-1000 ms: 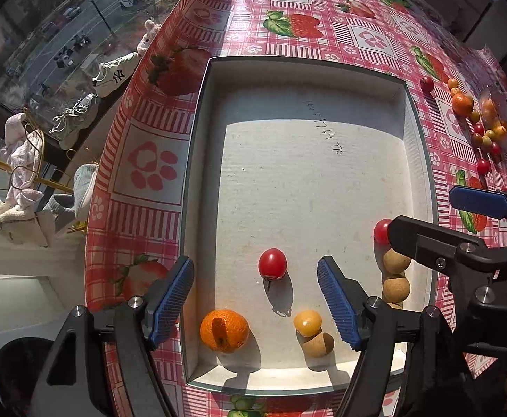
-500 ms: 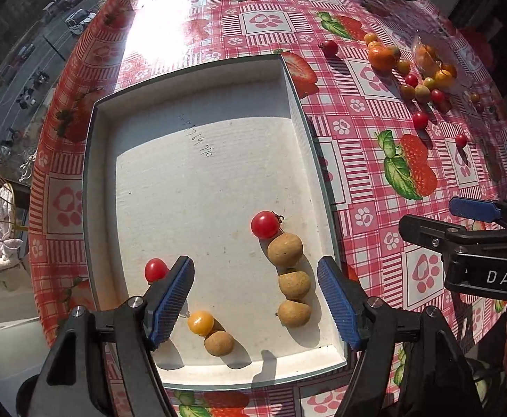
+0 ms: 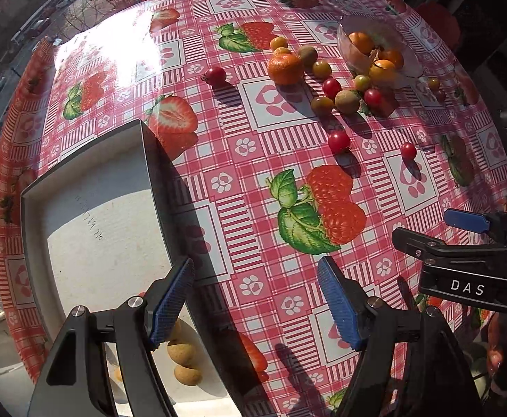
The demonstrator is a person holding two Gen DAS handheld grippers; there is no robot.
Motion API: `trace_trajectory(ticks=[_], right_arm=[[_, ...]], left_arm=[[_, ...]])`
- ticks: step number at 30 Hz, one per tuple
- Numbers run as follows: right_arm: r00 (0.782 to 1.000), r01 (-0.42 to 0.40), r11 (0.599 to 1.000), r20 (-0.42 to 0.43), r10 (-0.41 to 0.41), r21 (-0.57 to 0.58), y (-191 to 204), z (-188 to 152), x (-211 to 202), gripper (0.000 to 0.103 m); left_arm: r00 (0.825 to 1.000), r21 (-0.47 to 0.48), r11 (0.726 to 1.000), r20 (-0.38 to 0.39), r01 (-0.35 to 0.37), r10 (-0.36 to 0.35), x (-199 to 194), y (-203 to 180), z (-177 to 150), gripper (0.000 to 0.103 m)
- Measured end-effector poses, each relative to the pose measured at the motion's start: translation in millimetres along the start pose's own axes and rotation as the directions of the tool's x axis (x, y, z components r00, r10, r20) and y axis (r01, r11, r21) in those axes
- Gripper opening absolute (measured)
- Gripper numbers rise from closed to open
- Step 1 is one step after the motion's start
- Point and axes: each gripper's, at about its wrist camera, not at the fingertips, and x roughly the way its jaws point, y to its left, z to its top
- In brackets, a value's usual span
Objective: Organize fruits
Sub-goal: 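Move both open grippers back toward the red cherry tomatoes on the cloth, then grasp a red cherry tomato with each gripper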
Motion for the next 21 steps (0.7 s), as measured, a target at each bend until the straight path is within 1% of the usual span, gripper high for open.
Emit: trace_trajectory(ticks=[3, 5, 10, 13, 14, 18, 21], right_arm=[[0.999, 0.028, 1.0, 0.02, -0.028, -0.002, -17, 9, -2, 0.088], [0.999, 0.032, 0.999, 0.036, -0.032, -0.005, -27, 16, -2, 0.088], [0.997, 0.023, 1.0, 0.075, -0.022, -0.006, -41, 36, -4, 0.088], [0.996, 0.005, 1.0, 0.087, -0.004, -0.004, -45, 50, -5, 0.086], [0.996, 0.008, 1.0, 0.091, -0.007, -0.007, -44, 54, -5, 0.081], [0.996, 0.006, 1.0, 0.085, -0.005, -0.018, -51, 58, -5, 0.069], [0.997, -0.003, 1.0, 0.08, 0.005, -0.022, -60, 58, 0, 0.063]], left_arm=[[1.0, 0.009, 1.0, 0.002, -0.003, 0.003, 9, -12, 15, 0.075], [1.0, 0.023, 1.0, 0.004, -0.013, 0.012, 16, -20, 23, 0.075], [1.0, 0.053, 0.998, 0.013, -0.02, 0.019, 31, -37, 41, 0.075], [0.999, 0.061, 0.998, 0.02, -0.03, 0.029, 39, -44, 50, 0.075], [0.999, 0.063, 0.998, 0.02, -0.032, 0.031, 42, -46, 52, 0.075], [0.999, 0.087, 0.995, 0.029, -0.041, 0.039, 52, -53, 60, 0.075], [0.998, 0.097, 0.994, 0.033, -0.051, 0.048, 59, -57, 66, 0.075]])
